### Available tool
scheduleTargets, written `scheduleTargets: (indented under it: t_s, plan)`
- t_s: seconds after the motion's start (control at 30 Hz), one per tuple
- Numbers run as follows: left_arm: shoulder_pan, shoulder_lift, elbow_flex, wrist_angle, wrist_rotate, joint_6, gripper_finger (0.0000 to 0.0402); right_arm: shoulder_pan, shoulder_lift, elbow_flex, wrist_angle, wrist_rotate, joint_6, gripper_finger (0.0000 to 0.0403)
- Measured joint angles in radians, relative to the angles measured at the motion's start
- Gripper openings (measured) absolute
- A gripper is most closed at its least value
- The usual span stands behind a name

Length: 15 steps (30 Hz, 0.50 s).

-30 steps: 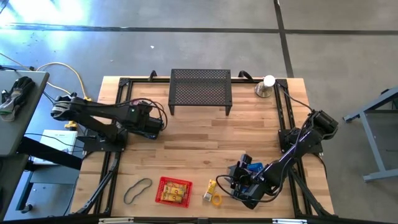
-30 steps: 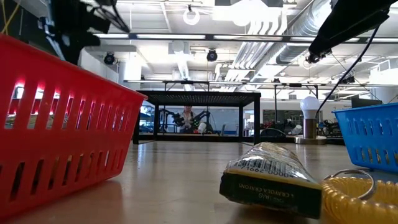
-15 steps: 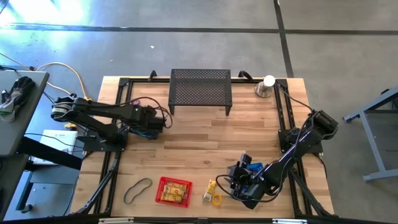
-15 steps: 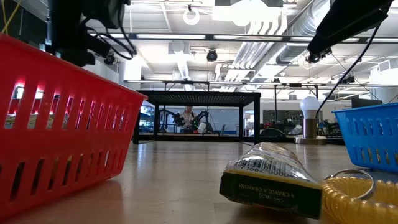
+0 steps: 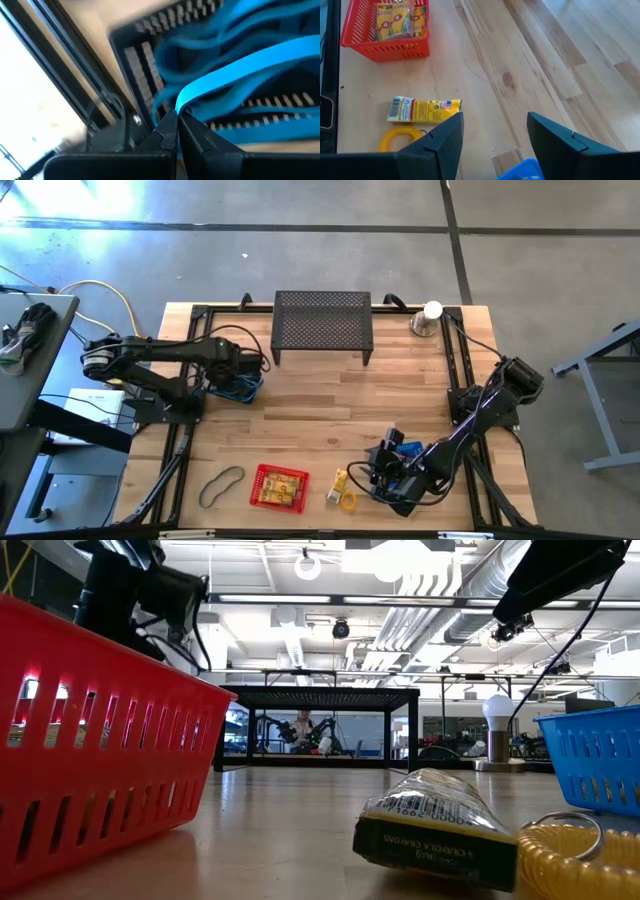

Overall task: Pick & Place Office Desk Supplies
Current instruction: Put the blue rubber band into the black bin

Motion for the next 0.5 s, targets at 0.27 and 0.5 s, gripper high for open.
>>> scheduleTargets:
  t_s: [0.27,0.5]
  plan:
    - [0.012,0.000,-0.006,0.000,0.001,0.061,0.0005,0.000,0.000,0.000,0.000,0.002,0.000,0.0208]
    - [0.024,0.000,-0.005,0.023,-0.009,0.120,0.0061,0.000,0.000,0.000,0.000,0.003,-0.008,0.0208]
